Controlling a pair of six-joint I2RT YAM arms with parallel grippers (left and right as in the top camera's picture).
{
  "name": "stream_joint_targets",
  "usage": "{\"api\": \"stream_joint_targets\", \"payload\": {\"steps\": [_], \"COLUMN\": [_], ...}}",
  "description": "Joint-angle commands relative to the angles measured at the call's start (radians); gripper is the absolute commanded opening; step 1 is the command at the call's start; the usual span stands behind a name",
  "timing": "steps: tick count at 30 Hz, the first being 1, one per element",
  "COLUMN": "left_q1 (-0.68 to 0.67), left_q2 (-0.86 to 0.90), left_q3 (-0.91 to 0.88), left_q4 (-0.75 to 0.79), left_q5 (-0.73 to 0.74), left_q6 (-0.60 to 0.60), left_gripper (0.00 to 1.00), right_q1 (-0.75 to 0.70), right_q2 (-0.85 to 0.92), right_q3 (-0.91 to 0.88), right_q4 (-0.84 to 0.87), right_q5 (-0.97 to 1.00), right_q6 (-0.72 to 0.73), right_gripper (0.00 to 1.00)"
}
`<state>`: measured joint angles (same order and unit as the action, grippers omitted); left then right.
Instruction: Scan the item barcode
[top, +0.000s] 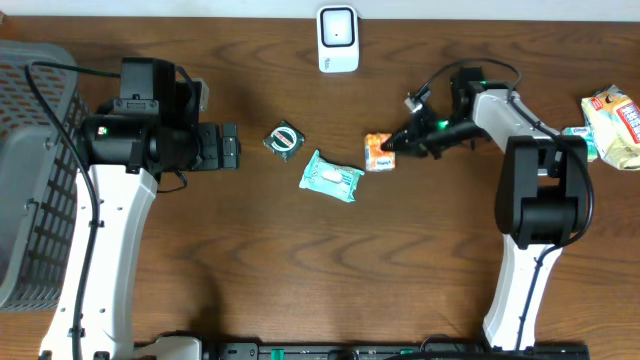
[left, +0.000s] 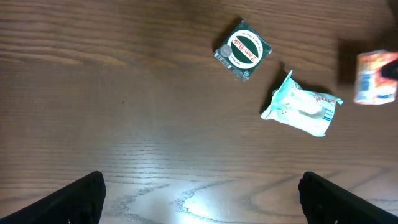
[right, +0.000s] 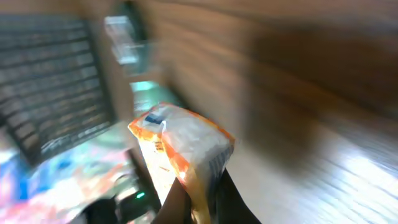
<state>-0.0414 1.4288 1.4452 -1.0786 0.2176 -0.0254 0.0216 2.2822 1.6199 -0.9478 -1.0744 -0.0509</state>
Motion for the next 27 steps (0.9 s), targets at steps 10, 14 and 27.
{"api": "stream_joint_targets", "payload": {"steps": [10, 14, 27], "left_q1": [-0.003, -0.003, -0.003], "left_q2": [0.002, 0.002, 0.002], "left_q3": [-0.004, -0.004, -0.004], "left_q4": [-0.005, -0.005, -0.005], "left_q5": [-0.010, -0.010, -0.010], "left_q6": [0.002, 0.002, 0.002], "left_gripper": [0.98, 0.98, 0.98], "right_q1": [-0.108, -0.114, -0.055], "right_q2": [-0.005, -0.005, -0.033], "right_q3": [0.002, 0.002, 0.002], "right_q4": [0.039, 0.040, 0.025], "right_q5": [-0.488, -0.488, -0.488], "right_q6": [-0.226, -0.215, -0.126], "right_gripper": [0.01, 0.01, 0.01]}}
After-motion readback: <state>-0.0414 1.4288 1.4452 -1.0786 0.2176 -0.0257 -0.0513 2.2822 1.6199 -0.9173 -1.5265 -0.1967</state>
